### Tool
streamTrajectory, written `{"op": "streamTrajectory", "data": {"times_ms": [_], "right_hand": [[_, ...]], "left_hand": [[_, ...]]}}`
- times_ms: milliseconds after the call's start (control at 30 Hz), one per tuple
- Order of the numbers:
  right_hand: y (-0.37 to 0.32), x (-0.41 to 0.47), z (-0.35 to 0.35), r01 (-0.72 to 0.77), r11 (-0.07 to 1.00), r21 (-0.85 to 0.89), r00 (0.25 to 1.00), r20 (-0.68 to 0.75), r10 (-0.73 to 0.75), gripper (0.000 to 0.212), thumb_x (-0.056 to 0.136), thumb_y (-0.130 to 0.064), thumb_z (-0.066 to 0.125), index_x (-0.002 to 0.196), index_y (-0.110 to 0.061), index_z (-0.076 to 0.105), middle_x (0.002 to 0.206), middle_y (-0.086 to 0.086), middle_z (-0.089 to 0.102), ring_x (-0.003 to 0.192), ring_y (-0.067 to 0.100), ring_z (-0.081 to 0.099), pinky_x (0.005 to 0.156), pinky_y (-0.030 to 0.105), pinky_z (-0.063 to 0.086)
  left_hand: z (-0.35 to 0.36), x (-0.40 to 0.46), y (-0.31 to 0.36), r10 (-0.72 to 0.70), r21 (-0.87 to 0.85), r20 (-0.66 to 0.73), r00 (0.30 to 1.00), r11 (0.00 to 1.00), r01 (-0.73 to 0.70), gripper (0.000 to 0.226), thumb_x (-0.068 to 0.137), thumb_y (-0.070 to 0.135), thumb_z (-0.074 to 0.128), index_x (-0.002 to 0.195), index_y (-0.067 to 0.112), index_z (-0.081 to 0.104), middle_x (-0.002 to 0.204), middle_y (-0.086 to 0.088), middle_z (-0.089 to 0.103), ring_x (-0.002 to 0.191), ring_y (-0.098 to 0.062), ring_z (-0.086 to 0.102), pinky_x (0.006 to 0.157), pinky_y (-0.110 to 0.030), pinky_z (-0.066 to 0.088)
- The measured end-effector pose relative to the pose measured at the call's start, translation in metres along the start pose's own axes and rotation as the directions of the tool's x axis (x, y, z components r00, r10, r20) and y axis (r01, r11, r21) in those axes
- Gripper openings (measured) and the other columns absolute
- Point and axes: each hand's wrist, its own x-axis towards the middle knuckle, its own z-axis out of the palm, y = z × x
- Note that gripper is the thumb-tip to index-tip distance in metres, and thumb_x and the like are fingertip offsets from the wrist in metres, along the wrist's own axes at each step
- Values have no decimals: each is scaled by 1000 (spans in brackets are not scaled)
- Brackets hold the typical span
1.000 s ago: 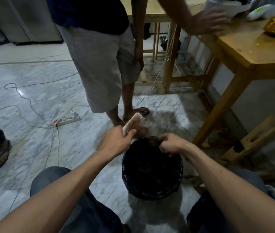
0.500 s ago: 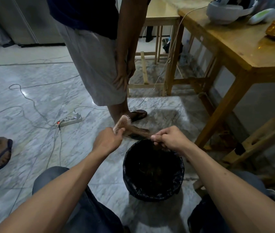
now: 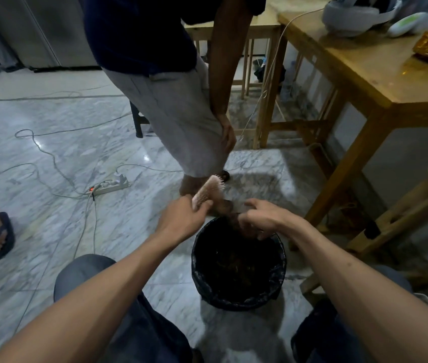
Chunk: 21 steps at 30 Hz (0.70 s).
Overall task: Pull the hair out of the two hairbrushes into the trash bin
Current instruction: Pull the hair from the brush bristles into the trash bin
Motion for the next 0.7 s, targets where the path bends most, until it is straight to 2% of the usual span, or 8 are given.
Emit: {"op": "streamTrajectory", "data": {"times_ms": [33, 100, 167, 233, 367, 467, 600, 700], "right_hand": [[-3, 2, 3, 29, 996, 86, 1000, -5, -28, 38, 85, -24, 71, 115, -33, 50, 99, -3, 64, 97, 16, 65, 79, 40, 62], [-4, 10, 9, 109, 976, 187, 994, -42, -103, 30, 87, -33, 76, 112, -27, 60, 91, -5, 67, 84, 10, 64, 68, 27, 55], [-1, 13, 10, 178, 974, 142, 976, -155, -155, 23, 90, -32, 76, 92, -10, 77, 71, -1, 68, 62, 10, 58, 53, 18, 45], [3, 13, 9, 176, 978, 110, 962, -230, -147, 25, 91, -31, 76, 82, -8, 82, 66, 2, 74, 56, 10, 56, 52, 19, 44], [9, 8, 1, 127, 989, 69, 969, -221, -109, 22, 89, -32, 78, 77, -14, 84, 71, 3, 79, 56, 7, 59, 58, 27, 48], [19, 6, -10, 53, 997, 61, 976, -213, -38, 19, 89, -29, 78, 77, -15, 83, 68, 1, 79, 58, 8, 62, 59, 27, 49], [33, 8, -13, -50, 999, -14, 974, -222, 46, 21, 90, -26, 78, 75, -11, 83, 71, 3, 80, 67, 13, 69, 62, 28, 54], [31, 7, -9, -108, 977, -184, 987, -140, 83, 17, 89, -22, 75, 95, -9, 83, 95, 9, 81, 83, 20, 72, 79, 38, 62]], "left_hand": [[2, 0, 4, 29, -16, 5, 1000, 999, -29, 51, 85, 67, 49, 77, 18, 58, 74, -6, 67, 72, -29, 64, 61, -38, 52], [4, -1, 11, 58, -29, 11, 998, 998, -58, 53, 82, 69, 48, 78, 18, 60, 76, -6, 69, 73, -28, 64, 62, -38, 53], [2, 0, 15, 49, -17, 0, 999, 999, -49, 51, 84, 69, 48, 78, 19, 59, 77, -6, 67, 72, -27, 63, 59, -36, 49], [-2, 4, 11, 0, -6, -5, 1000, 1000, 0, 51, 86, 67, 48, 78, 18, 58, 78, -7, 66, 72, -27, 63, 58, -35, 47], [-7, 9, -13, -184, -79, -8, 983, 980, 183, 50, 88, 61, 48, 70, 14, 51, 78, -17, 68, 71, -36, 66, 60, -40, 54], [-11, 9, -25, -285, -60, -32, 958, 957, 283, 53, 85, 62, 43, 81, 11, 57, 83, -16, 69, 74, -38, 67, 68, -43, 59], [-14, 9, -26, -286, -71, -53, 957, 957, 282, 62, 84, 68, 42, 87, 9, 59, 83, -15, 68, 75, -38, 67, 69, -46, 60], [-9, 4, -15, -186, -78, -39, 982, 980, 183, 54, 86, 65, 45, 82, 13, 57, 79, -13, 67, 69, -35, 67, 61, -44, 59]]}}
